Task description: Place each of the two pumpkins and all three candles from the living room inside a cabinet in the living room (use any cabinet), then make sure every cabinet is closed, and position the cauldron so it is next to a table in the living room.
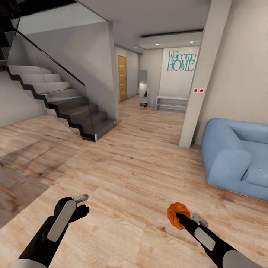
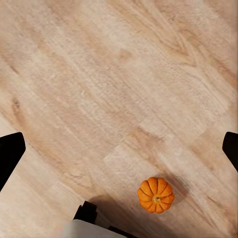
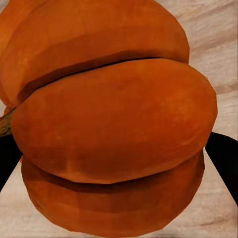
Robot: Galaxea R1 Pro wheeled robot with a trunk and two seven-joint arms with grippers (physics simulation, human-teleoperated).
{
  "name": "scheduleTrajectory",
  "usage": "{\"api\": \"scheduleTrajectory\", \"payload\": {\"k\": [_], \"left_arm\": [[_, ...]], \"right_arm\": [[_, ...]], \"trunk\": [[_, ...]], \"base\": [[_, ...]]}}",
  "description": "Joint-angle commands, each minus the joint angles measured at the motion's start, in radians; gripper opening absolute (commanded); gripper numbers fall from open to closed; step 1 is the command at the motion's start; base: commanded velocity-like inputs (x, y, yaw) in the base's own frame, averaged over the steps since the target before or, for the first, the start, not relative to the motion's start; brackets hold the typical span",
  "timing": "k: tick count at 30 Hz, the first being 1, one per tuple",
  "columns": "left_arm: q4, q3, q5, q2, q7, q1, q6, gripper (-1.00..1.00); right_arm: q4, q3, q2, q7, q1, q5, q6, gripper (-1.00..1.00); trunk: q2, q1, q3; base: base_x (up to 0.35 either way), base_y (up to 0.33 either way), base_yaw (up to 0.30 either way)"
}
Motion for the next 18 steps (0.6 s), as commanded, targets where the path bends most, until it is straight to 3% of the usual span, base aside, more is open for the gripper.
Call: {"api": "scheduleTrajectory", "payload": {"k": [1, 14, 18], "left_arm": [[-0.001, -0.002, 0.009, 0.001, 0.010, -0.001, 0.001, 1.00], [-0.005, -0.002, 0.017, -0.005, 0.003, -0.002, 0.004, 1.00], [-0.005, 0.006, 0.020, 0.002, -0.095, -0.004, 0.006, 1.00]], "right_arm": [[-0.003, 0.007, -0.002, -0.006, -0.001, -0.007, 0.001, -1.00], [-0.019, 0.012, -0.001, -0.002, -0.001, 0.008, 0.000, -1.00], [-0.072, 0.018, -0.002, 0.014, -0.001, 0.009, 0.035, -1.00]], "trunk": [[-0.001, 0.000, -0.001], [-0.001, 0.000, -0.001], [-0.001, 0.000, -0.001]], "base": [[-0.025, -0.004, -0.011], [-0.058, 0.000, -0.001], [-0.004, 0.000, 0.000]]}}
